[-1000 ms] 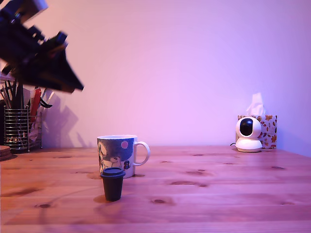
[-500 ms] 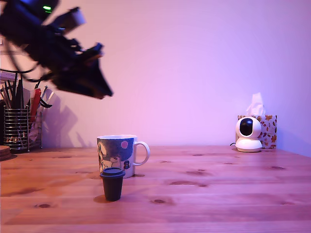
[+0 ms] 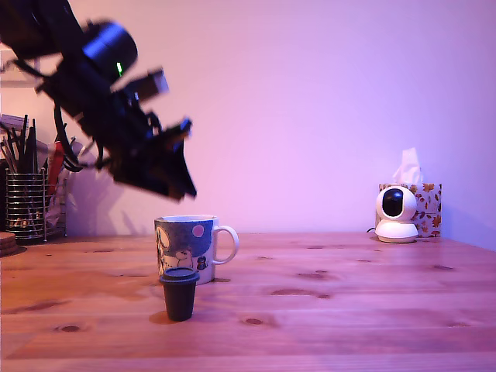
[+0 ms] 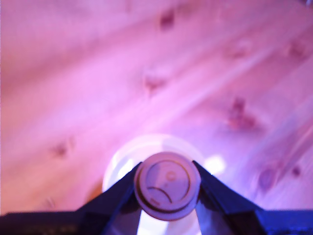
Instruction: Pick up the coffee capsules on the table and drop them inside the coffee cup
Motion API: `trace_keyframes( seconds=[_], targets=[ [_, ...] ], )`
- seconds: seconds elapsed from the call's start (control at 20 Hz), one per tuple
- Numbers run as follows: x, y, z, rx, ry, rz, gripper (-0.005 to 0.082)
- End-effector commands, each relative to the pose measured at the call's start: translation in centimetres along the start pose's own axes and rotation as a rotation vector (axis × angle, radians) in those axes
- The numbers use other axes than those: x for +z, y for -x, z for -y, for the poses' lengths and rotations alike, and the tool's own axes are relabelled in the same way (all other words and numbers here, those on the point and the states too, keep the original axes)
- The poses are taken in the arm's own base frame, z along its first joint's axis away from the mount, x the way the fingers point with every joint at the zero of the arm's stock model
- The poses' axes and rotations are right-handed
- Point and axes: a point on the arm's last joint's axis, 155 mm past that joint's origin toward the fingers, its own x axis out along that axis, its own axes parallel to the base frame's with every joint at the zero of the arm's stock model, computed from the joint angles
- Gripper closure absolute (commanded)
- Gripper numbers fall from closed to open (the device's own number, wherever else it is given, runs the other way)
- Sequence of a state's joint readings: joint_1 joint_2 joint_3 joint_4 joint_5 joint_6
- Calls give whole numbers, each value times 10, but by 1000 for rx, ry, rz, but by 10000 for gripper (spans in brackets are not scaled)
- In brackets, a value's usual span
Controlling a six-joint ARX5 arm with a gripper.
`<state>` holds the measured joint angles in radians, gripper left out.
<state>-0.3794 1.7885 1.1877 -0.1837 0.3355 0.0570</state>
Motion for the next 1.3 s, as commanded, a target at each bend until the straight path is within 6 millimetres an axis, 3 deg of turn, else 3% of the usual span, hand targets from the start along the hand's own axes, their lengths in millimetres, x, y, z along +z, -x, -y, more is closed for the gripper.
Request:
trace_keyframes(
  seconds=[0.0,0.45,0.5,0.7,1.05,1.25],
  targets=[
    [1,-9,-2,-3,-5,-7,559],
    [-6,-14,1,-10,-17,-30,548],
    [-6,-14,2,-12,-24,-33,506],
    [-6,-14,4,-14,-49,-37,134],
    [5,-12,4,-14,-56,-13,125],
    [-2,-12,5,-18,-36,-41,125]
  ],
)
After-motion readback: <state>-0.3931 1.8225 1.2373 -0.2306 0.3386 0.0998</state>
